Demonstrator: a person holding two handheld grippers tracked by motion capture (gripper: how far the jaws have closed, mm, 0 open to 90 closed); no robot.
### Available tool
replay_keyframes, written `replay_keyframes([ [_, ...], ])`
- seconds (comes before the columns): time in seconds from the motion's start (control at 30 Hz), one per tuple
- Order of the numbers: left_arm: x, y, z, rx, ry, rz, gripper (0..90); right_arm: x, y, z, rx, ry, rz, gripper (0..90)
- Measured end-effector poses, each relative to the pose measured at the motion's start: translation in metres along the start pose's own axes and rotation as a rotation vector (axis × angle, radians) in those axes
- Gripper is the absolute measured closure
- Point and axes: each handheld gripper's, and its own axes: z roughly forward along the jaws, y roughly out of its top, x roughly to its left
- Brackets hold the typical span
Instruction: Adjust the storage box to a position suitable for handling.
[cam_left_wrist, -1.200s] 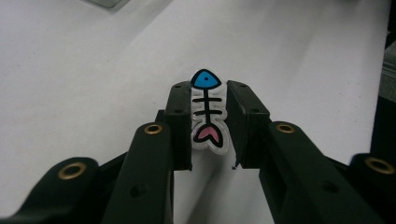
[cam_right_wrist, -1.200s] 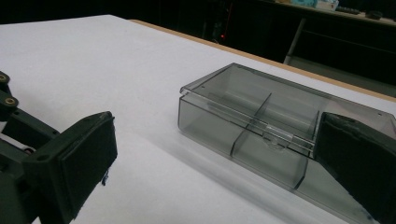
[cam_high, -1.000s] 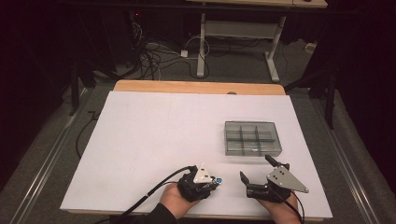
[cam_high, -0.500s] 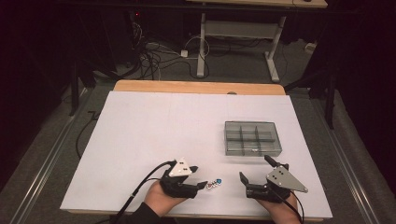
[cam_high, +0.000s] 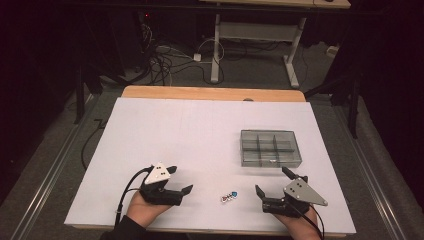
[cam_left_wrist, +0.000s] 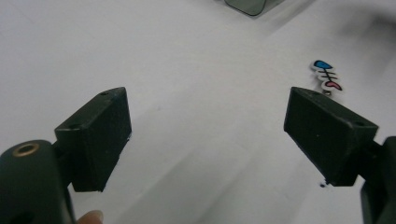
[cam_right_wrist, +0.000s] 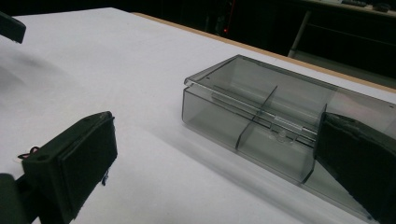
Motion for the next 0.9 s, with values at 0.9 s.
replay_keyframes([
  [0.9, 0.047, -0.021, -0.039, -0.030, 0.195, -0.058, 0.0, -0.013, -0.006, -0.001, 0.015, -0.038, 0.026, 1.1],
])
